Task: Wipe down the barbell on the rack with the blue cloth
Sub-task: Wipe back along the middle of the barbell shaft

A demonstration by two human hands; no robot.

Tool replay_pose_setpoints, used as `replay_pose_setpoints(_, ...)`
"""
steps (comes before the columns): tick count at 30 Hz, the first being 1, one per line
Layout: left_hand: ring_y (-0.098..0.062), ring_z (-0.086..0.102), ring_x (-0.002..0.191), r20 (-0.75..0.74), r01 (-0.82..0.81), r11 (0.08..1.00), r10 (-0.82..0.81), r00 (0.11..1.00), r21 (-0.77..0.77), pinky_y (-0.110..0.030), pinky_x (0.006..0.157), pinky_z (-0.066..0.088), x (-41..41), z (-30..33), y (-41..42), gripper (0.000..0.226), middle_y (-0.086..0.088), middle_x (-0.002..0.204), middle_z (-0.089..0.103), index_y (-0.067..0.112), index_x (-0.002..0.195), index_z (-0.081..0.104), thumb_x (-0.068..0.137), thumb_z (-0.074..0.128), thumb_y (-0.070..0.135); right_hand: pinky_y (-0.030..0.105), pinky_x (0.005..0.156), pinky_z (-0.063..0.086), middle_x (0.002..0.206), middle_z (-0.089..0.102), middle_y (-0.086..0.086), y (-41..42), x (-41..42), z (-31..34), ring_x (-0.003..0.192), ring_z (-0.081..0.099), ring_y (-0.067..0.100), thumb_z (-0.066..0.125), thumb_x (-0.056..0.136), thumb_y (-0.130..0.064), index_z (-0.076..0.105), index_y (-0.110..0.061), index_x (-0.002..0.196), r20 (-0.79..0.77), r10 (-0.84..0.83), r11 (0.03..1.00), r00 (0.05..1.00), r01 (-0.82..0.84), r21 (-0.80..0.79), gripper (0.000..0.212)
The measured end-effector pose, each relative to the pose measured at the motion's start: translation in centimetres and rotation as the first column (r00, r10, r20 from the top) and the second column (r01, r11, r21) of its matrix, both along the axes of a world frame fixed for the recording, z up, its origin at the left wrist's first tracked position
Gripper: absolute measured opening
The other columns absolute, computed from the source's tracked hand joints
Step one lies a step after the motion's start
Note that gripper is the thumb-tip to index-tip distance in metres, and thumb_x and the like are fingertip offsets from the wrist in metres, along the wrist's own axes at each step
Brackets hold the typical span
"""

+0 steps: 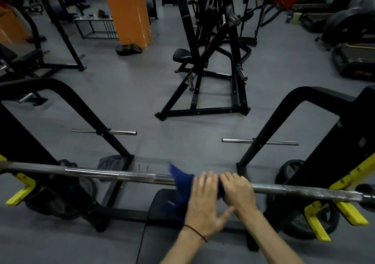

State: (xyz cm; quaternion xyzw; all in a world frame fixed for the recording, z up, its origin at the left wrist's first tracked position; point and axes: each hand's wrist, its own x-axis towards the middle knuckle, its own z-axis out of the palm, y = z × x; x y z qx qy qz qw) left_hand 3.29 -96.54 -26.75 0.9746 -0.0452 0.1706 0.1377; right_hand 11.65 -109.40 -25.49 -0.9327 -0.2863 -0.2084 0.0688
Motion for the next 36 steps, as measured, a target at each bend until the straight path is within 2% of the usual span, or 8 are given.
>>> replay_pose_setpoints(5,-0.025,0.02,0.154,0.064,0.018,0.999,-0.021,0.998,0.042,-0.045,0.124,0.019,-1.5,0.0,5.6,0.08,-0.009,0.166,0.025,0.007,0.157,0.031,0.098,0.045,0.059,0.035,0.05,0.042,0.067,0.057,0.001,-0.5,-0.2,0.2,0.056,0.055,0.024,0.078,0.05,0.0,0.062,-0.015,0.077,-0.034,0.023,0.999,0.999,-0.022,0.03,0.035)
replay_pose_setpoints(9,-0.033,0.024,0.153,0.114,-0.202,0.978,0.194,0.974,0.061,-0.053,0.123,0.019,-3.6,-0.5,15.2,0.08,-0.014,0.164,0.028,0.002,0.154,0.034,0.1,0.036,0.06,0.035,0.052,0.041,0.069,0.056,-0.001,-0.3,-0.2,0.2,0.058,0.054,0.023,0.091,0.059,-0.018,0.062,-0.018,0.077,-0.065,0.007,1.0,0.998,-0.006,0.024,0.034)
replay_pose_setpoints(12,-0.039,0.024,0.151,0.047,-0.43,0.9,0.433,0.9,-0.074,-0.053,0.125,0.011,-1.8,0.0,12.6,0.086,-0.022,0.156,0.038,-0.004,0.149,0.039,0.1,0.029,0.066,0.035,0.051,0.038,0.067,0.054,-0.001,0.3,-0.3,0.0,0.056,0.052,0.023,0.091,0.06,-0.018,0.06,-0.018,0.075,-0.044,-0.012,1.0,0.999,0.012,0.007,0.034)
replay_pose_setpoints(17,-0.036,0.023,0.152,0.068,0.008,0.999,-0.005,0.998,-0.038,-0.052,0.125,0.013,-0.3,-0.3,0.4,0.088,-0.016,0.162,0.031,0.0,0.153,0.035,0.097,0.041,0.067,0.034,0.05,0.042,0.064,0.055,0.0,0.0,0.1,0.2,0.055,0.054,0.024,0.088,0.055,-0.011,0.059,-0.018,0.072,0.005,0.001,1.0,1.0,-0.001,-0.006,0.034)
replay_pose_setpoints(20,-0.028,0.023,0.153,0.115,0.066,0.998,-0.067,0.991,0.012,-0.047,0.123,0.02,-0.4,-0.1,2.0,0.082,-0.012,0.163,0.031,0.004,0.155,0.035,0.097,0.046,0.061,0.032,0.048,0.044,0.061,0.057,0.002,-0.2,0.1,0.6,0.051,0.056,0.024,0.083,0.04,-0.001,0.062,-0.015,0.072,-0.02,0.017,0.999,1.0,-0.018,-0.035,0.041)
replay_pose_setpoints(26,-0.035,0.03,0.15,0.166,-0.19,0.98,0.179,0.97,0.053,-0.053,0.123,0.022,-2.0,-1.3,14.8,0.079,-0.017,0.16,0.034,-0.003,0.151,0.037,0.099,0.044,0.056,0.032,0.043,0.04,0.057,0.053,0.002,-0.1,0.5,0.4,0.046,0.052,0.024,0.095,0.049,-0.021,0.056,-0.016,0.066,-0.052,0.014,1.0,0.999,-0.015,-0.022,0.043)
replay_pose_setpoints(30,-0.045,0.033,0.145,0.104,-0.437,0.894,0.446,0.889,-0.098,-0.059,0.124,0.014,0.0,-0.8,10.5,0.082,-0.028,0.148,0.045,-0.01,0.143,0.045,0.1,0.037,0.06,0.033,0.043,0.039,0.056,0.053,0.002,0.3,0.3,0.3,0.046,0.052,0.024,0.095,0.052,-0.023,0.054,-0.016,0.065,-0.025,-0.008,1.0,1.0,0.007,-0.024,0.044)
replay_pose_setpoints(36,-0.033,0.024,0.152,0.085,0.011,0.999,-0.008,0.996,-0.031,-0.05,0.125,0.016,0.4,0.2,-0.1,0.083,-0.018,0.161,0.033,0.0,0.154,0.035,0.099,0.039,0.063,0.031,0.044,0.042,0.056,0.056,0.003,0.2,0.3,1.0,0.048,0.057,0.027,0.087,0.043,-0.005,0.055,-0.017,0.065,-0.031,-0.031,0.998,0.999,0.029,-0.054,0.04)
